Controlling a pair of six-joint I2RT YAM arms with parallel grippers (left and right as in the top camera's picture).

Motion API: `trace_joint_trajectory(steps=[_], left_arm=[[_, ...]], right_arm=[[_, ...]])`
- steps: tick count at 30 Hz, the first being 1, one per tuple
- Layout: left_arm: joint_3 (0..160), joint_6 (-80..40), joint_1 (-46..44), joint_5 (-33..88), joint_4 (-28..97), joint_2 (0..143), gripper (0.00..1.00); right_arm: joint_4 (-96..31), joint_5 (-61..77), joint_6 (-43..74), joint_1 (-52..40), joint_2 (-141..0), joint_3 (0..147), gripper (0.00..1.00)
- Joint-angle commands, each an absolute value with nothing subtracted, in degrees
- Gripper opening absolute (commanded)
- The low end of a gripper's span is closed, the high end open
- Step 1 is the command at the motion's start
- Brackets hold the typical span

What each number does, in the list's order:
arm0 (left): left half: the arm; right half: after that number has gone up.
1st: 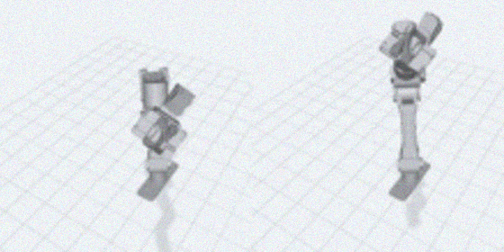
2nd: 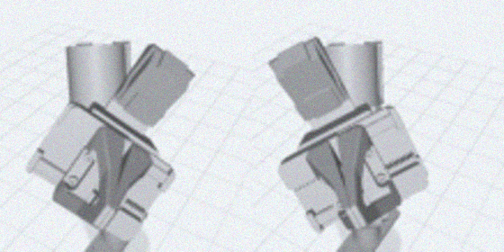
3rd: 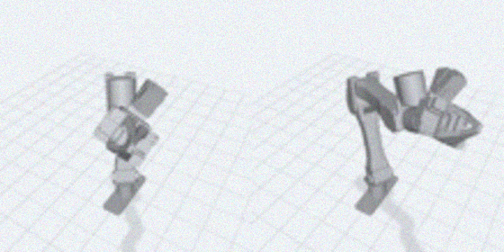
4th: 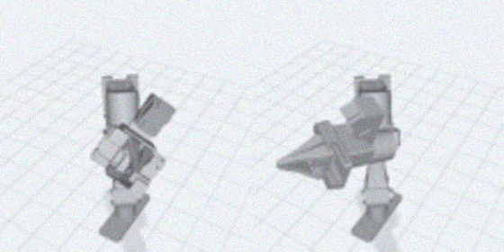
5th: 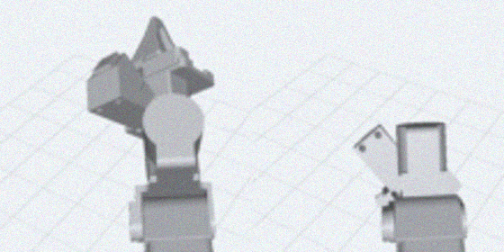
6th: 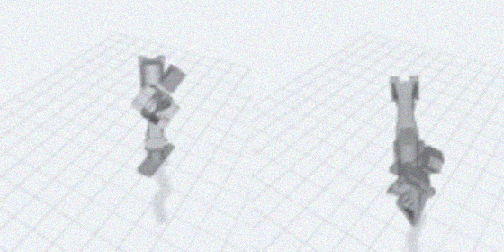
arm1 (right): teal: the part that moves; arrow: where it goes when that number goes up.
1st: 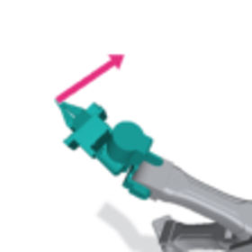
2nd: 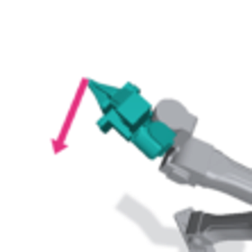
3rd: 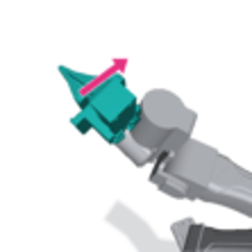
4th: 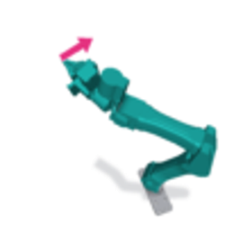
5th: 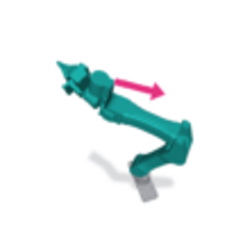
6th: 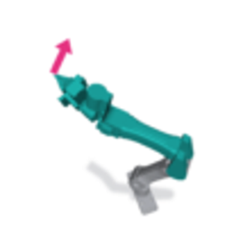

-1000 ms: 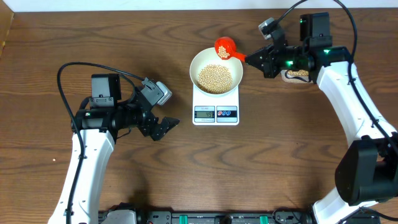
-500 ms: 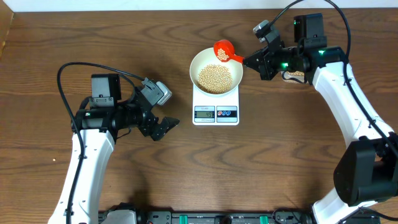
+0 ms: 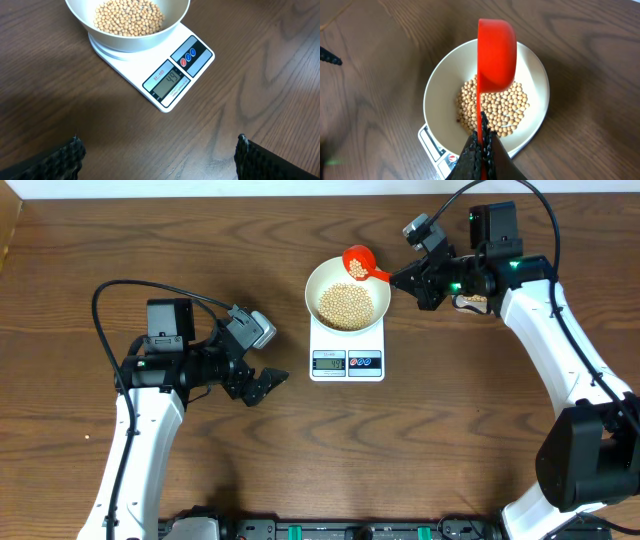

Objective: Scoop item into bowl and weigh 50g on scale

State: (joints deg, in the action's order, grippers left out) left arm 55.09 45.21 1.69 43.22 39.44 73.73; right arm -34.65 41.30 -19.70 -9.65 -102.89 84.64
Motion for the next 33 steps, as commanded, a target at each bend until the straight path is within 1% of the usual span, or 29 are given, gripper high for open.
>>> trace_joint_trajectory(steps=[1,13,15,18,22,30,33], left_arm=[[54.98,45.19,1.52,44.14,39.62,73.65,0.98],[54.98,45.19,1.52,44.14,39.62,73.65,0.98],[54.98,45.19,1.52,44.14,39.62,73.65,0.98],[54.98,45.19,1.52,44.14,39.62,73.65,0.98],[54.98,45.19,1.52,44.14,39.62,73.65,0.98],[54.98,45.19,1.52,44.14,39.62,73.65,0.98],[54.98,45.19,1.52,44.14,39.62,73.65,0.98]], right_arm=[[-34.59,39.88,-21.06,-9.91,-101.47,85.52,0.01],[-34.0,39.79,-20.6,-9.13,-101.45,85.52,0.01],[-33.19,42.48,-20.21,-8.56,-101.45,85.52,0.01],[-33.41,42.83,-20.21,-8.91,-101.45,85.56,0.01],[-35.2,39.94,-21.1,-9.85,-101.45,85.56,0.01],[-34.48,40.82,-20.91,-9.52,-101.45,85.56,0.01],[-35.55,39.44,-23.03,-10.66,-101.45,85.56,0.01]])
